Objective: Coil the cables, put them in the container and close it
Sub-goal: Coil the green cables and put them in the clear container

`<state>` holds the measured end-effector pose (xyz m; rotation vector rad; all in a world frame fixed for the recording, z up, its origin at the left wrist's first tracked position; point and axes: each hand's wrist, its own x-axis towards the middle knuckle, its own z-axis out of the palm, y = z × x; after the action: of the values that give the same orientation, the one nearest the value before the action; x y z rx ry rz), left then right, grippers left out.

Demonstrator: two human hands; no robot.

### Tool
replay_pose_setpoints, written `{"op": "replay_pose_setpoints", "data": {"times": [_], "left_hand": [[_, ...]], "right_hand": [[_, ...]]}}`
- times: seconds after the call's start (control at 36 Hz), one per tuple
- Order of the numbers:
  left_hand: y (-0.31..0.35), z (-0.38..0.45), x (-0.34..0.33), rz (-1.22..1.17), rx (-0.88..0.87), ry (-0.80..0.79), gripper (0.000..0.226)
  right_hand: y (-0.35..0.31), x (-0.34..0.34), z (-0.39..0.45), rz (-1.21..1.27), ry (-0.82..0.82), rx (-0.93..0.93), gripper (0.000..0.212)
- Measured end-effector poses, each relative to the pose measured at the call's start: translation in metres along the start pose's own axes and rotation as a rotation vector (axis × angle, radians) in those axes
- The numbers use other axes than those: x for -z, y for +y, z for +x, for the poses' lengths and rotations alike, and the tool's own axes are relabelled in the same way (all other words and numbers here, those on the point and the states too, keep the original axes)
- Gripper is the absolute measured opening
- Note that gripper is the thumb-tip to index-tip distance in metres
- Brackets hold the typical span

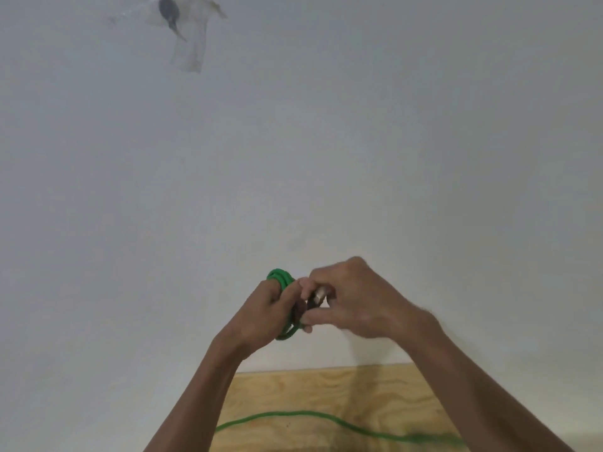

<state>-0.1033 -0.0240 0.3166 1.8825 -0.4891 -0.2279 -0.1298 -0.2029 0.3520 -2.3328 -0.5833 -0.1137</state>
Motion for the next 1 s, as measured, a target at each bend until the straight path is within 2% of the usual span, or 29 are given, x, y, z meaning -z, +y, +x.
{"op": "replay_pose_setpoints", "data": {"times": [0.08, 0.19, 0.33, 0.42, 0.47, 0.53, 0.64, 0.75, 0.89, 1.0], "left_hand": [[0.002, -0.007, 0.000, -0.217, 0.148, -0.144, 0.063], [0.002, -0.010, -0.001, -0.514, 0.293, -0.249, 0.069], [-0.005, -0.016, -0.001, -0.698, 0.285, -0.391, 0.075], [-0.008, -0.016, 0.000, -0.698, 0.237, -0.406, 0.070], [-0.005, -0.015, 0.001, -0.611, 0.215, -0.333, 0.067], [-0.001, -0.013, -0.001, -0.506, 0.232, -0.195, 0.067], [0.006, -0.012, -0.014, -0.394, 0.198, 0.064, 0.073], [0.002, -0.011, -0.018, -0.264, 0.115, 0.342, 0.072], [-0.006, -0.013, -0.014, -0.208, 0.018, 0.375, 0.067], [-0.016, -0.009, -0.023, -0.179, -0.011, 0.530, 0.068]], "right_hand": [[0.009, 0.006, 0.009, 0.217, -0.012, 0.017, 0.028], [0.022, -0.006, 0.015, 0.398, -0.020, 0.017, 0.023], [0.031, -0.025, 0.004, 0.783, -0.182, 0.024, 0.013], [0.027, -0.034, -0.001, 0.877, -0.135, -0.002, 0.010], [0.026, -0.038, 0.002, 0.869, -0.037, -0.009, 0.010], [0.026, -0.041, 0.004, 0.860, 0.036, -0.004, 0.009], [0.022, -0.045, 0.007, 0.930, 0.080, -0.006, 0.015], [0.024, -0.044, 0.010, 0.817, 0.140, -0.016, 0.018], [0.027, -0.045, 0.009, 0.783, 0.182, -0.092, 0.010], [0.019, -0.054, 0.012, 0.773, 0.272, -0.115, 0.009]]}}
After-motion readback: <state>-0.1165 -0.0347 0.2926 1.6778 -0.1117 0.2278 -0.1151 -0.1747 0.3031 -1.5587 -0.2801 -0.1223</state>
